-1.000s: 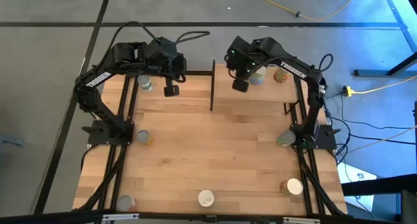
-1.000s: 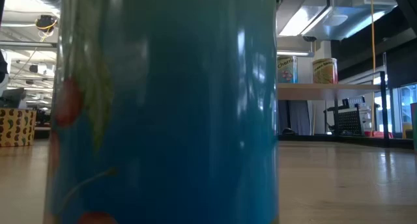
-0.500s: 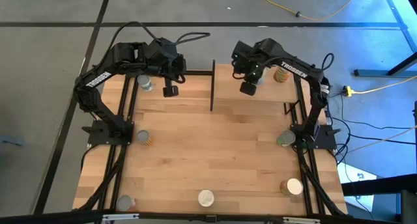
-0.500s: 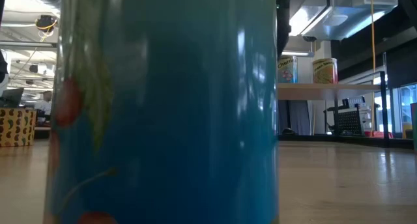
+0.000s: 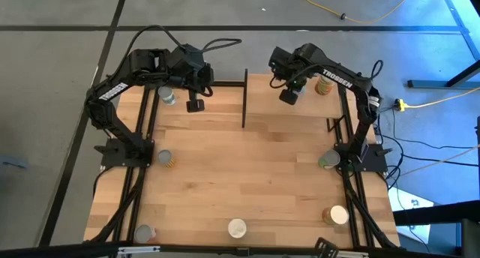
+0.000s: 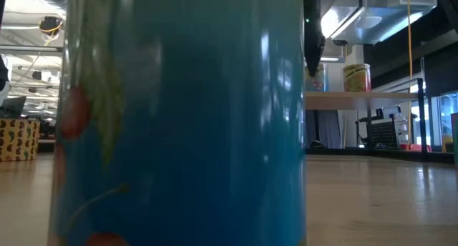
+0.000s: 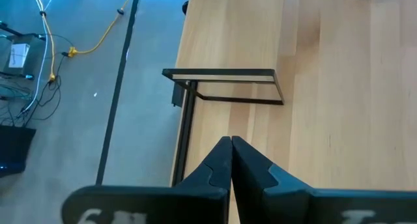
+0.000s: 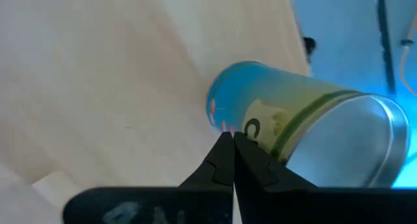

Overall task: Pick and place cans onto a shelf
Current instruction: Put the orange canned good on the shelf

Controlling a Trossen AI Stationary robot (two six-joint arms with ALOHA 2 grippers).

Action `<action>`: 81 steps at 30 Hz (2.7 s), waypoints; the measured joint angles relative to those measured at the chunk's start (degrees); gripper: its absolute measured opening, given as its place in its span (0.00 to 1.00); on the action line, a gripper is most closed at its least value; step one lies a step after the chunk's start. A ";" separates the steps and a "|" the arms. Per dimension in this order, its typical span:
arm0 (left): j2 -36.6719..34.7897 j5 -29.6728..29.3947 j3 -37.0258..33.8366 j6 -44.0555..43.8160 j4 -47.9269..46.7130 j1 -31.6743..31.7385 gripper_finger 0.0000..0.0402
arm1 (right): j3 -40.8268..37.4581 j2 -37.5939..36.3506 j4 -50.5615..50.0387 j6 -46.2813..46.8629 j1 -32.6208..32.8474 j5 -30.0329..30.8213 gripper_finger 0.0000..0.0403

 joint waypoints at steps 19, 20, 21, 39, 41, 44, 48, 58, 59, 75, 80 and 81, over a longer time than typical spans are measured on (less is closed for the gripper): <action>0.00 0.02 0.00 -0.02 0.00 0.00 0.00 | 0.02 -2.95 0.02 -3.25 -0.38 1.04 0.00; 0.00 0.02 0.00 -0.02 0.00 0.00 0.00 | 0.02 -3.96 0.00 -3.82 0.12 -0.29 0.00; 0.00 0.02 0.00 -0.02 0.00 0.00 0.00 | 0.02 -5.12 0.00 -4.24 0.53 -2.12 0.00; 0.00 1.73 0.00 0.19 0.00 0.00 0.00 | -12.57 -32.78 -0.15 9.99 2.05 -7.10 0.00; 0.00 1.73 0.00 0.80 0.00 0.00 0.00 | -15.95 -34.69 -0.18 11.93 1.39 -6.55 0.00; 0.00 1.75 0.00 1.35 0.02 -0.02 0.00 | -20.47 -36.46 0.16 13.16 0.03 -6.79 0.00; 0.00 1.74 0.00 1.42 0.02 0.00 0.00 | -26.10 -37.09 3.68 14.29 -2.79 -6.80 0.00; 0.00 1.75 0.00 1.64 0.02 0.00 0.00 | -34.00 -36.93 12.71 12.13 -11.47 -5.67 0.00; 0.00 1.73 0.00 1.88 0.02 0.00 0.00 | -34.44 -36.91 13.34 11.42 -12.28 -5.08 0.00; 0.00 1.73 0.00 2.52 0.02 0.00 0.00 | -35.65 -36.79 21.13 6.44 -19.82 -5.72 0.00; 0.00 1.75 0.00 2.51 0.02 0.52 0.00 | -35.65 -36.79 21.53 6.42 -19.82 -5.72 0.00; 0.00 1.73 0.00 2.51 0.02 0.71 0.00 | -35.65 -36.79 21.53 6.40 -19.82 -5.72 0.00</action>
